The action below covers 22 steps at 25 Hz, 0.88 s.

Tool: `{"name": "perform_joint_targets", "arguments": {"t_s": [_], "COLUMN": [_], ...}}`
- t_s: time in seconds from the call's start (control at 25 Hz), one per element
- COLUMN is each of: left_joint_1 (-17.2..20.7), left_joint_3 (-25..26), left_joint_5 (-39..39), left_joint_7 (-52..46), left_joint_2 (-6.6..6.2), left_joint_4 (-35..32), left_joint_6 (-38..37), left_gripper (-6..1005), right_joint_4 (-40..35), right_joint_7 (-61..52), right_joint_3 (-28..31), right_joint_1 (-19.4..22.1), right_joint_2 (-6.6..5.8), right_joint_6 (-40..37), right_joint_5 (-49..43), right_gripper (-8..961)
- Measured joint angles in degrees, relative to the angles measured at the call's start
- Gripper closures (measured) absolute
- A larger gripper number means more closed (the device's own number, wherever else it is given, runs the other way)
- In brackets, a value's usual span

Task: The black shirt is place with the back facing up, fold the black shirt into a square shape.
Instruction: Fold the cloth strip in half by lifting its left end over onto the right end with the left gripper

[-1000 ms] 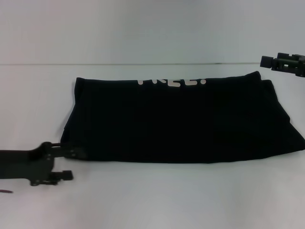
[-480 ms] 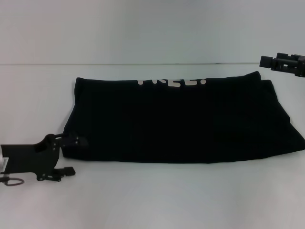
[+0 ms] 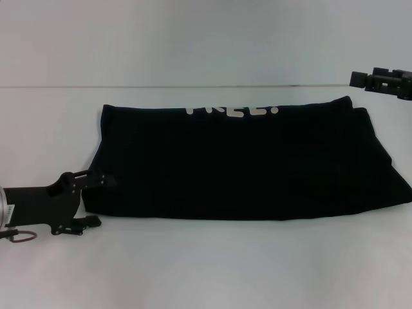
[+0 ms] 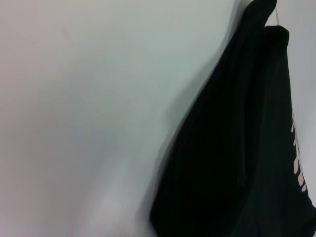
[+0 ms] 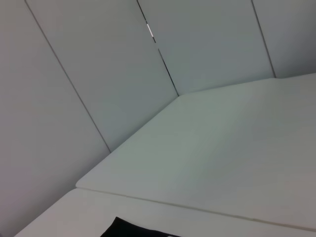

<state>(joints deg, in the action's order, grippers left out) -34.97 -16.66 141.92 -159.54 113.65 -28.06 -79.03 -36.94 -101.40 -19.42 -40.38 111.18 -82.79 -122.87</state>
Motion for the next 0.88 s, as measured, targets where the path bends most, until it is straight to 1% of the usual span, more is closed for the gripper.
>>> {"name": "perform_joint_targets", "arguments": {"t_s": [0.48, 0.88], "left_joint_1": [0.06, -0.59], "left_joint_3": [-0.14, -0.43], "left_joint_5": [-0.69, -0.69], "left_joint_7": [0.44, 2.17], "left_joint_2": [0.0, 0.0], "left_joint_4": [0.14, 0.11], "left_joint_6": [2.24, 3.37], "left_gripper": [30, 55], "right_joint_4": [-0.07, 0.16], "right_joint_7": [-0.15, 0.03], "right_joint_3": [-0.38, -0.51], "right_joint_1": [0.1, 0.22], "right_joint_2": [0.0, 0.0], "right_joint_6": [0.0, -0.09], "right_joint_5": [1.17, 1.59], "right_gripper": [25, 25]}}
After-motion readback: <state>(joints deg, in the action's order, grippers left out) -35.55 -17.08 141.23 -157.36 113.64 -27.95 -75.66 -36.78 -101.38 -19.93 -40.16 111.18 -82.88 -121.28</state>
